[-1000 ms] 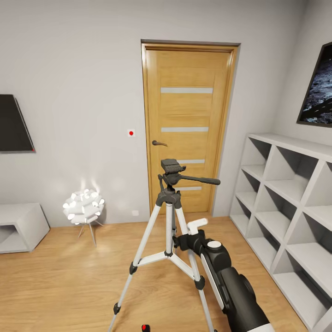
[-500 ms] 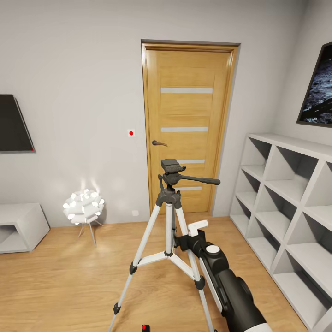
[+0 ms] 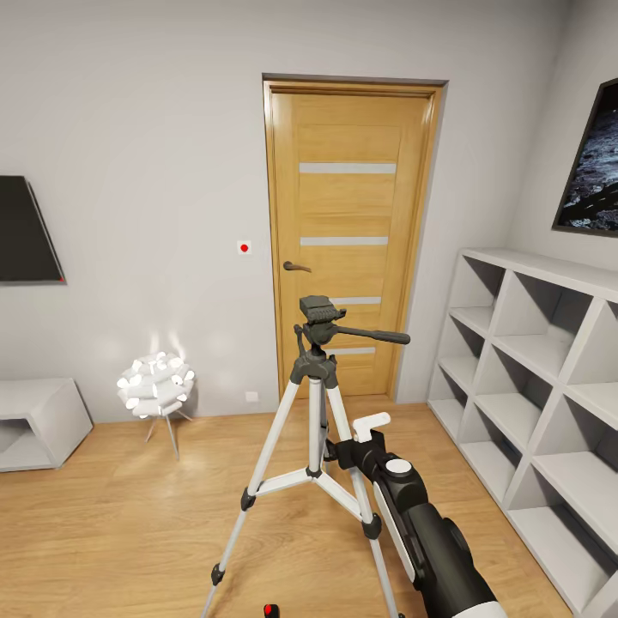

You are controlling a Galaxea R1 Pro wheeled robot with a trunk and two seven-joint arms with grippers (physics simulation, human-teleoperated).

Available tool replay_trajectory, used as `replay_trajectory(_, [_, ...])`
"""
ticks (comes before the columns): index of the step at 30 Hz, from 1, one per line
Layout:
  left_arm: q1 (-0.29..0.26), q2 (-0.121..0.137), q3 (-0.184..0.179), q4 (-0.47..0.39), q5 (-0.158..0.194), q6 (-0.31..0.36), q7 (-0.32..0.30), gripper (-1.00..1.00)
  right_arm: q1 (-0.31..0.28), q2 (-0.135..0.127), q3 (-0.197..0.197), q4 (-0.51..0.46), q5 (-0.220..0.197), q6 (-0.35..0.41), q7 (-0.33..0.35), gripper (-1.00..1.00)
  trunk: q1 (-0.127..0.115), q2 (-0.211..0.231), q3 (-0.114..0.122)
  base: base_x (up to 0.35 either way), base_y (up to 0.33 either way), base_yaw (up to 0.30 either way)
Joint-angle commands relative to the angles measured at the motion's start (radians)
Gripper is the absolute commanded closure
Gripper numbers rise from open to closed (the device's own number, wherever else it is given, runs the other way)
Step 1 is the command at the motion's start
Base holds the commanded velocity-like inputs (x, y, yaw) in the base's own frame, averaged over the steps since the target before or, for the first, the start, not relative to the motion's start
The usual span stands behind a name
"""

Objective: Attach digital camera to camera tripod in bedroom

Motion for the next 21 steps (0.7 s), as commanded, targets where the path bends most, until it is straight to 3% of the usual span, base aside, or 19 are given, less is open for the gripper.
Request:
replay_trajectory(1, [0.001, 0.000, 0.001, -0.002, 0.006, -0.001, 0.000, -1.00, -0.001, 0.000, -0.001, -0.001, 0.011, 0.005, 0.006, -1.00, 0.000, -0.001, -0.001, 0.000, 0.000, 0.000])
replay_trajectory(2, [0.001, 0.000, 0.000, -0.002, 0.006, -0.001, 0.000, -1.00, -0.001, 0.000, -0.002, -0.001, 0.011, 0.005, 0.001, -1.00, 0.000, -0.001, -0.001, 0.000, 0.000, 0.000])
replay_trajectory(3, [0.001, 0.000, 0.001, -0.002, 0.006, -0.001, 0.000, -1.00, -0.001, 0.000, -0.002, -0.001, 0.010, 0.005, -0.004, 1.00, 0.000, -0.001, -0.001, 0.000, 0.000, 0.000])
replay_trajectory(21, [0.001, 0.000, 0.001, -0.002, 0.006, -0.001, 0.000, -1.00, -0.001, 0.000, -0.001, 0.000, 0.007, -0.010, -0.018, 1.00, 0.000, -0.001, -0.001, 0.000, 0.000, 0.000])
